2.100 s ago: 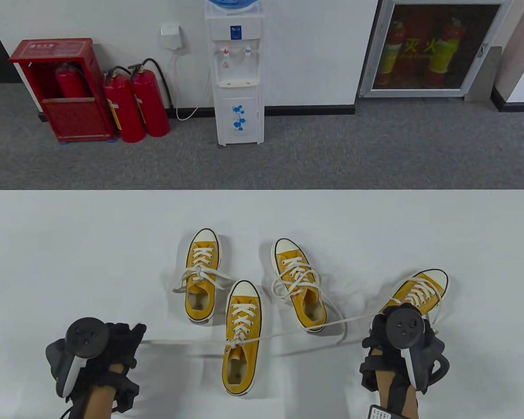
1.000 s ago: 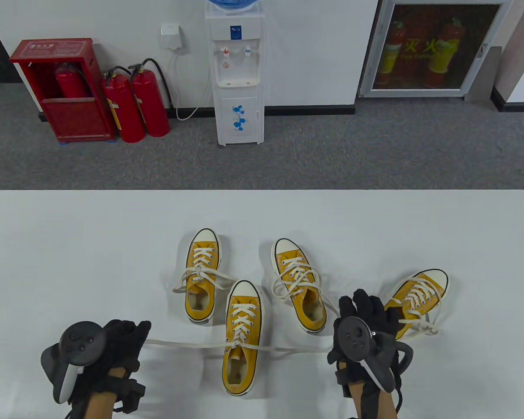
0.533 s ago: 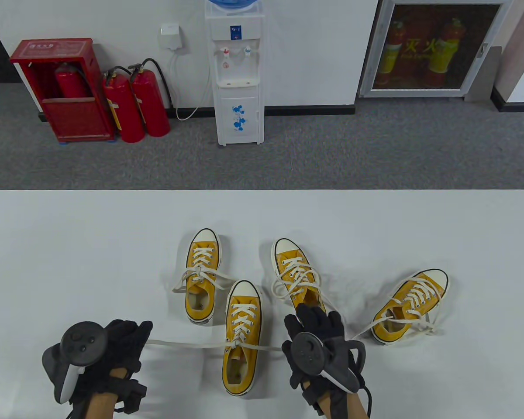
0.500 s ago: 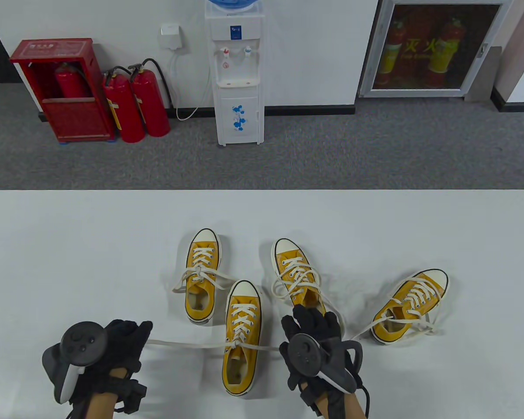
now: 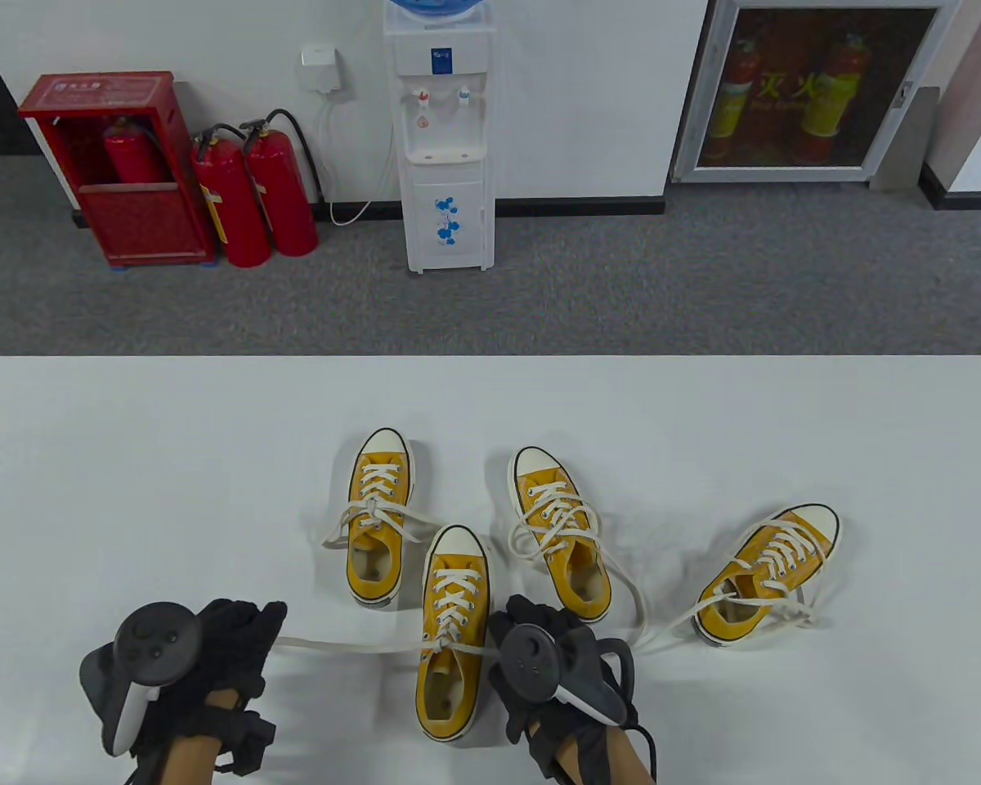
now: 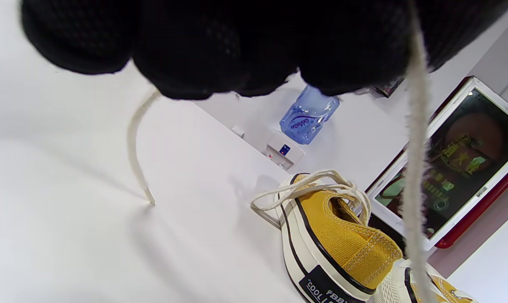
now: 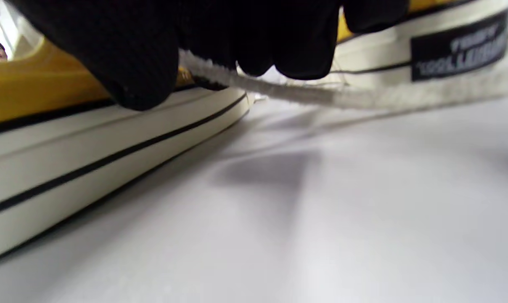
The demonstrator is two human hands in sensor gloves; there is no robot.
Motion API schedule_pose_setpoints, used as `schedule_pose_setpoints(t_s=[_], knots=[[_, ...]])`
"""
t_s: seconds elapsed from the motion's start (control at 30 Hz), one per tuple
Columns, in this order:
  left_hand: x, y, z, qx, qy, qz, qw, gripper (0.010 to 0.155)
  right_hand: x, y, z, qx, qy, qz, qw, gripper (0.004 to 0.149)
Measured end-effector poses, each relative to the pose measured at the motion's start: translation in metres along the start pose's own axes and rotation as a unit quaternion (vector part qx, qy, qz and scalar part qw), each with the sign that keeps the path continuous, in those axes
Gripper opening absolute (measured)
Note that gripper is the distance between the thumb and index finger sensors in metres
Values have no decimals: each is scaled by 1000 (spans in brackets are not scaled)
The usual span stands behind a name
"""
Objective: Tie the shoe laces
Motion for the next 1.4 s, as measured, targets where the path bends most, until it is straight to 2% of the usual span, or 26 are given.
schedule_pose_setpoints(t_s=[0.17,0.43,0.73,0.87,1.2,1.4], knots=[[0,0,0,-1,1,1,1000,39,-8,-7,2,-15,8,-64,998,44],[0,0,0,-2,0,1,1000,38,-23,-26,10,-25,0,-232,972,42],[0,0,0,-2,1,5,1000,38,-13,-39,4,-31,-31,-399,916,44],[0,0,0,-1,1,6,1000,39,-3,-42,-4,-26,-48,-441,896,46],[1,0,0,-6,-2,15,1000,39,21,-23,-27,23,-86,-577,812,48],[-1,-5,-1,-14,1,64,998,40,21,-15,-26,19,-105,-606,788,47]])
Point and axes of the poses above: the tracker on the back of each hand, its own x axis roughly to the thumb side, its own z axis roughly from the fingertips to the wrist, y = z × x, the point moved 3 cm from there along -z, roughly from the wrist to the fingertips, and after that the axes turned 5 degrees about -y, right-handed, at the moved point
